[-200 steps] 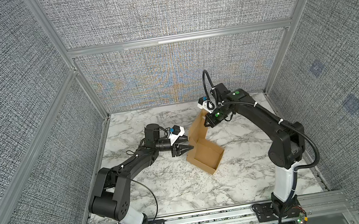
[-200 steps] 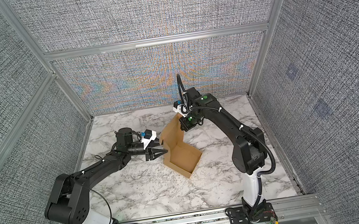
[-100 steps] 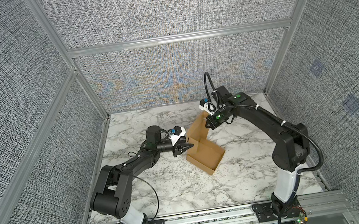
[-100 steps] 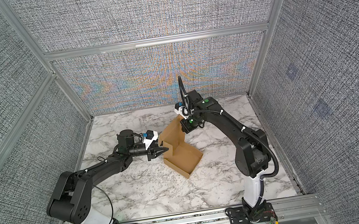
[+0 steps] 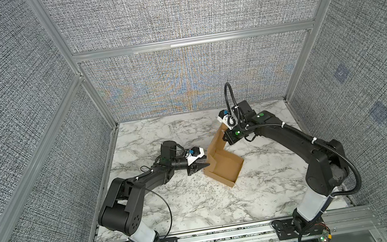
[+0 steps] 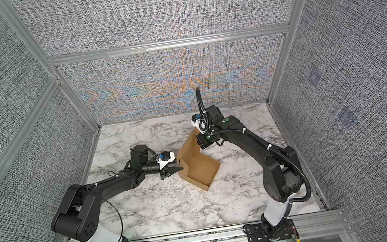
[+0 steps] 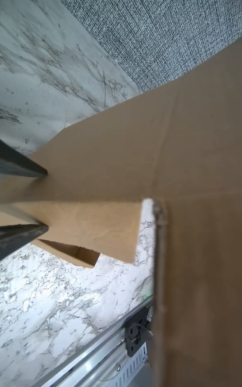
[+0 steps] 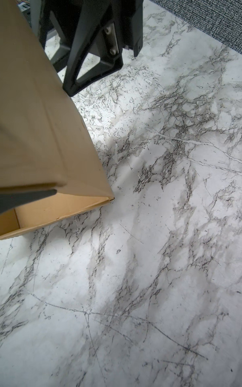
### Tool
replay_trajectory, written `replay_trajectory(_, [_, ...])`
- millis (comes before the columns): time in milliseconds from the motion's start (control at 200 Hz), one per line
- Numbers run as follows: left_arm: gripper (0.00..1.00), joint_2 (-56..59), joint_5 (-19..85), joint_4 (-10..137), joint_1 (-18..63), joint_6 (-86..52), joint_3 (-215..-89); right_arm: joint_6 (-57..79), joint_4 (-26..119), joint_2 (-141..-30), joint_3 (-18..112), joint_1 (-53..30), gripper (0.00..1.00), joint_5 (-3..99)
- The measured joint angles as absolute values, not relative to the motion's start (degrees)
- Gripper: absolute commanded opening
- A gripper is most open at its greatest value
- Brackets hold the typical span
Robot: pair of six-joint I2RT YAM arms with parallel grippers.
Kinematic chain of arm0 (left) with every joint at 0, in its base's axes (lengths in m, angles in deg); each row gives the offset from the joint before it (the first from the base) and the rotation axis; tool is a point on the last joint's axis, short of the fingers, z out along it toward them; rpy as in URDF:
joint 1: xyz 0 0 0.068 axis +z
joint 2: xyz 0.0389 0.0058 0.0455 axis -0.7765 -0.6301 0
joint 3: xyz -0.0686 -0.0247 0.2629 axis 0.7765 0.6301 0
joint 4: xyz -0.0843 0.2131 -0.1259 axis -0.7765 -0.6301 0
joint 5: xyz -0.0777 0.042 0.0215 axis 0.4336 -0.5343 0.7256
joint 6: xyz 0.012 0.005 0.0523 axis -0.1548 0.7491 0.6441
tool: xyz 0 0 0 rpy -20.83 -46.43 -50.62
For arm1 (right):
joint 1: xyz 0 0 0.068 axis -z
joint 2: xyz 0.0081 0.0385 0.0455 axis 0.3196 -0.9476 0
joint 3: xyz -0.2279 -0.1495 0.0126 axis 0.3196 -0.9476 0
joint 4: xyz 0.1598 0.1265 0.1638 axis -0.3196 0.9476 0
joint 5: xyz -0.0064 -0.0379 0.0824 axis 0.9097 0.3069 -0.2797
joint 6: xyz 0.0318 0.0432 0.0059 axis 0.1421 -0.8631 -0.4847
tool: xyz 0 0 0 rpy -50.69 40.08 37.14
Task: Assemble paper box
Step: Fold the lid at the center of the table.
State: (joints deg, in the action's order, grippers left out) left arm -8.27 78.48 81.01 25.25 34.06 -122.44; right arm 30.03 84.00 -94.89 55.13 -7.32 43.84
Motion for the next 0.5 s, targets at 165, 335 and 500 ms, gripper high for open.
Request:
replay_trajectory(165, [0.37, -8.7, 76.5, 81.0, 23.9, 36.0, -122.2, 29.5, 80.6, -92.3, 51.6, -7.6, 0.00, 44.8])
replay_trajectory(335, [0.36, -9.6, 74.4, 82.0, 22.9, 36.4, -122.1, 28.8, 78.4, -91.5, 50.3, -7.9, 0.00, 45.5])
replay_trajectory(500, [0.33, -10.2, 73.0, 83.6, 22.1, 35.3, -122.5, 28.5, 77.7, -91.5, 50.3, -7.9, 0.00, 45.9])
